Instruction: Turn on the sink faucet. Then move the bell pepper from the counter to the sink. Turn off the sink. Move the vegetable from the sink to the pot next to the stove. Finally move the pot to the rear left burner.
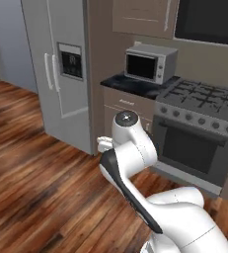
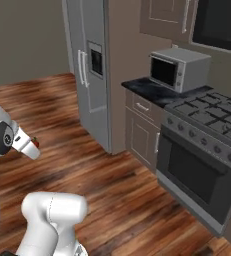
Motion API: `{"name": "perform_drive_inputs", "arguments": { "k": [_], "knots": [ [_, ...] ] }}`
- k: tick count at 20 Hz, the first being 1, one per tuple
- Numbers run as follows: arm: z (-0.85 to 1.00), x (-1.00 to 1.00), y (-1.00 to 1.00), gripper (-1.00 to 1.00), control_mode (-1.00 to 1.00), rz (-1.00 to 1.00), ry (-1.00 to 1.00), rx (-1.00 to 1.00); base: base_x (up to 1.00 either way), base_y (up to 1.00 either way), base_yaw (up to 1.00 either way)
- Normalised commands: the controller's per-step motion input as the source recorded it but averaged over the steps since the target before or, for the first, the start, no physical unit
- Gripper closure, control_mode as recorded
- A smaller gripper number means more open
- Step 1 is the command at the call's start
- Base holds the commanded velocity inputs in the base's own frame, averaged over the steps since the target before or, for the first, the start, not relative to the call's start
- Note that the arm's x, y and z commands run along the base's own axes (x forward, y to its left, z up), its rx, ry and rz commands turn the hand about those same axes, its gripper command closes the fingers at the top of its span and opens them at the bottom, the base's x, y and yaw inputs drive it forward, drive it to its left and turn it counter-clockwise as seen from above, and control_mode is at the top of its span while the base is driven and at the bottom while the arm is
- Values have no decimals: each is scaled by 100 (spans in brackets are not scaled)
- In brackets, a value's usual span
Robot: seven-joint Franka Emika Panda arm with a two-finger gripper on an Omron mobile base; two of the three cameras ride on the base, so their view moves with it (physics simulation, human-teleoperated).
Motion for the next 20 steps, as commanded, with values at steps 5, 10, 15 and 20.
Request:
{"name": "perform_drive_inputs", "arguments": {
  "k": [5,10,15,20],
  "knots": [
    [0,0,0,100,100,0,0,0,58,-33,-34],
    [0,0,0,100,100,0,0,0,56,-42,-33],
    [0,0,0,100,100,0,0,0,58,-45,-31],
    [0,0,0,100,100,0,0,0,57,-44,-30]
  ]
}}
